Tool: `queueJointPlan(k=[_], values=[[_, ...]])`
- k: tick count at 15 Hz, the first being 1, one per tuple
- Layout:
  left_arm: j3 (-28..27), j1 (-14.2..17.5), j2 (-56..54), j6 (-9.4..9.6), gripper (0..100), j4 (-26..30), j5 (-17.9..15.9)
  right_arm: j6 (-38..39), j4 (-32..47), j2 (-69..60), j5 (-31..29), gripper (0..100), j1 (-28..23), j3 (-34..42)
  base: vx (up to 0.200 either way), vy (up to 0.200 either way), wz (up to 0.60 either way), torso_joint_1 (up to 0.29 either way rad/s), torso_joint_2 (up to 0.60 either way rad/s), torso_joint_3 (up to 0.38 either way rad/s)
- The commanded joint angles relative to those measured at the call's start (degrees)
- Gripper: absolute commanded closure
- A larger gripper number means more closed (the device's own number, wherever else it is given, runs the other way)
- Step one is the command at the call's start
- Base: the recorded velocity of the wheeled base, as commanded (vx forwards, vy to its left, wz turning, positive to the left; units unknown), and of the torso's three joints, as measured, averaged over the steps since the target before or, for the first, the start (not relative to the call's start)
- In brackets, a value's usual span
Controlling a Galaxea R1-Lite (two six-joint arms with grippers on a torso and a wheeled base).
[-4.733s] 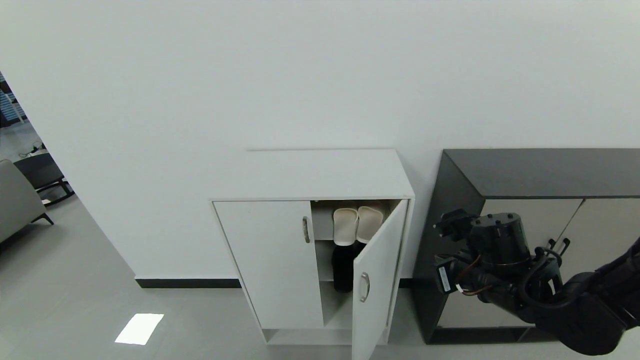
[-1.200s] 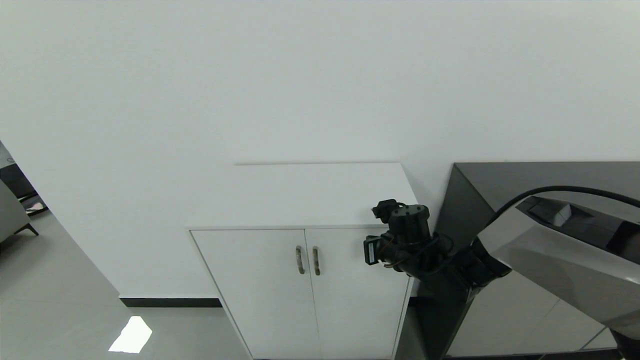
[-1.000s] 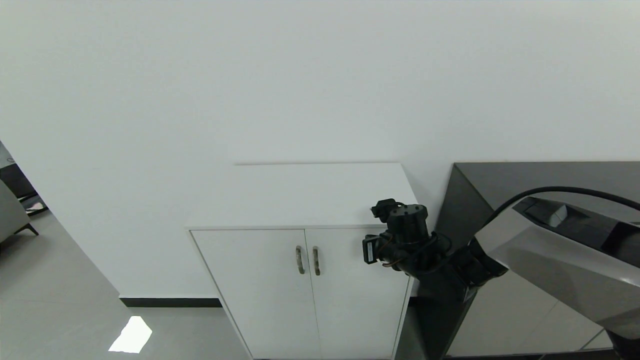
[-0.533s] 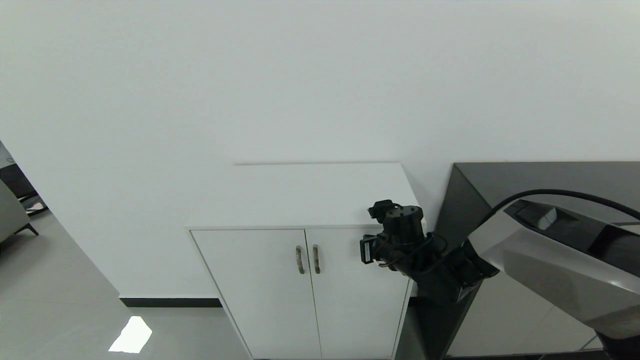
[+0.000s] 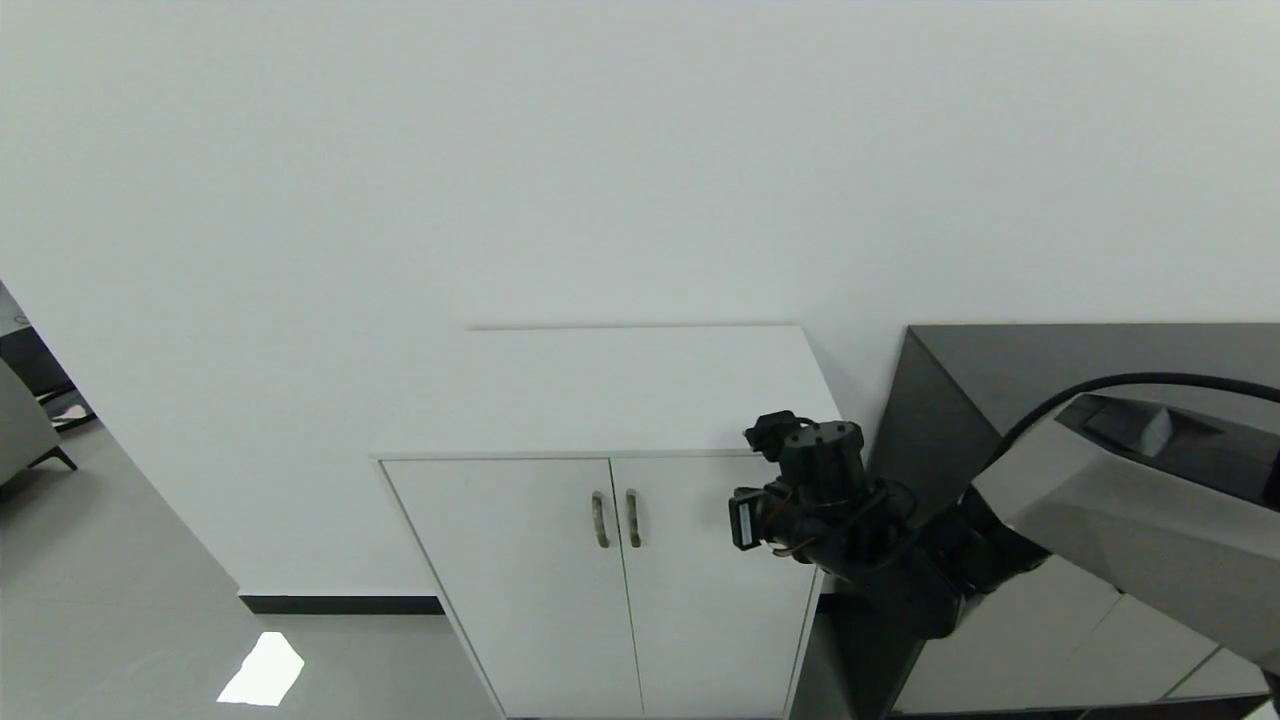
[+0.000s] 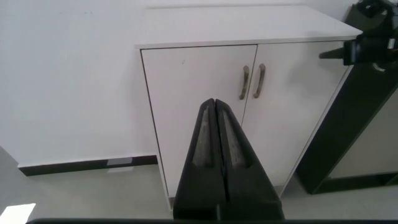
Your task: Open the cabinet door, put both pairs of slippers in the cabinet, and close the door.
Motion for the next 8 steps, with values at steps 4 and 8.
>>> queueJointPlan(k=[4,8], values=[[0.0,0.0,0.0,0.02,100,0.0,0.0,0.0,-3.1,-22.5,-8.7,100,-0.1,26.0,0.000,0.000,0.00,0.000,0.00,0.000],[0.0,0.0,0.0,0.02,100,0.0,0.0,-5.6,-3.1,-44.4,-13.6,100,-7.2,47.6,0.000,0.000,0.00,0.000,0.00,0.000]])
